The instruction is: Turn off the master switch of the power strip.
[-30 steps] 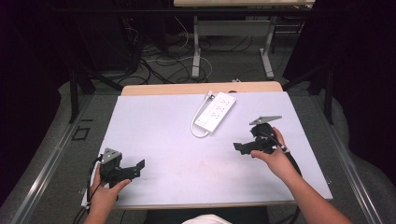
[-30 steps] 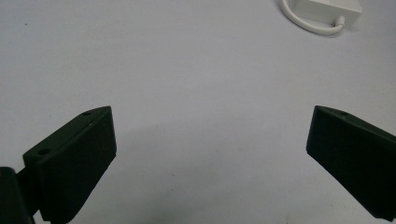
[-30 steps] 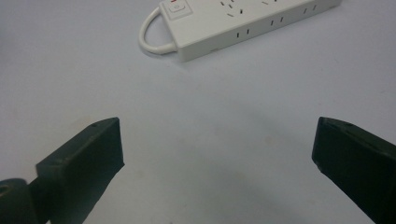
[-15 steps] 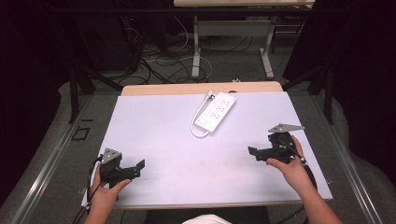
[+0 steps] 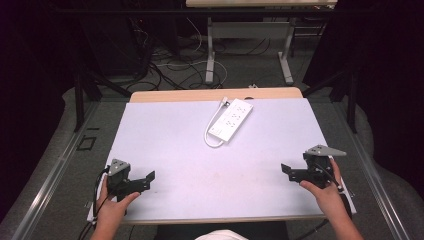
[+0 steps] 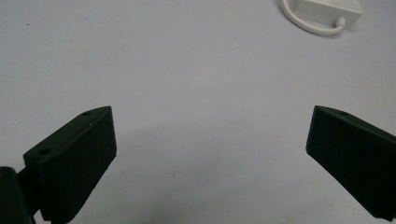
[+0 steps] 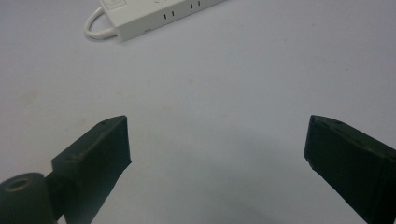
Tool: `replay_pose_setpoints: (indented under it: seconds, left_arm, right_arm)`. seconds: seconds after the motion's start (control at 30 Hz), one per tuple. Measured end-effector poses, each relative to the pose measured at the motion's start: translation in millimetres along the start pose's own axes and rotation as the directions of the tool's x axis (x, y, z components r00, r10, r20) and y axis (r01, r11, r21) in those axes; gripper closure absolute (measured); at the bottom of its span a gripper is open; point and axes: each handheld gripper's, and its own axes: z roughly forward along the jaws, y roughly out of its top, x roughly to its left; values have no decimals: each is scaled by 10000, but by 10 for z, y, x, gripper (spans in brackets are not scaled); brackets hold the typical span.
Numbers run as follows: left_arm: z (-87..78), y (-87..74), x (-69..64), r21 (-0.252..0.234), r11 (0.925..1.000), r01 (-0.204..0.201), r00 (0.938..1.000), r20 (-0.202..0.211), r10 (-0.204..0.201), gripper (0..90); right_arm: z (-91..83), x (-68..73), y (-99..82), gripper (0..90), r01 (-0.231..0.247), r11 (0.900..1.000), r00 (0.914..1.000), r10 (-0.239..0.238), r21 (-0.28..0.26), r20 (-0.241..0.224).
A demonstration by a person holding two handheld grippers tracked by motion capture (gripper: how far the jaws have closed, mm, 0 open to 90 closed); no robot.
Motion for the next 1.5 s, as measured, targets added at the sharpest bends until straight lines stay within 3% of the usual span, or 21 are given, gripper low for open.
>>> replay_pose_setpoints:
  seconds: [0.1,0.37,0.57,0.73,1.0,1.27,1.5]
  left_arm:
    - [4,-2,-2,-30,10000,17,10000,-10,-17,17]
    - [5,-2,-6,-13,10000,-1,10000,-12,1,17]
    - [13,-4,-4,-1,10000,-8,10000,-16,8,17]
    - [14,-5,-5,12,10000,-12,10000,24,12,18]
    - [20,-4,-9,11,10000,0,10000,35,0,18]
    - [31,-4,-6,41,10000,-35,10000,69,35,18]
    - [31,-5,-5,109,9999,-98,9999,54,97,19]
  right_arm:
    - [-2,-38,-94,66,-184,9995,9998,185,-274,28]
    - [31,-109,-294,65,-613,9973,9980,617,-395,104]
    - [66,-145,-382,25,-573,9960,9978,595,-687,295]
    - [111,-178,-438,17,-769,9955,9956,796,-546,501]
    - [154,-243,-522,0,-650,9972,9972,662,-371,338]
    - [174,-270,-551,0,-975,9949,9946,984,-266,341]
    - [177,-290,-551,0,-906,9957,9951,914,-214,367]
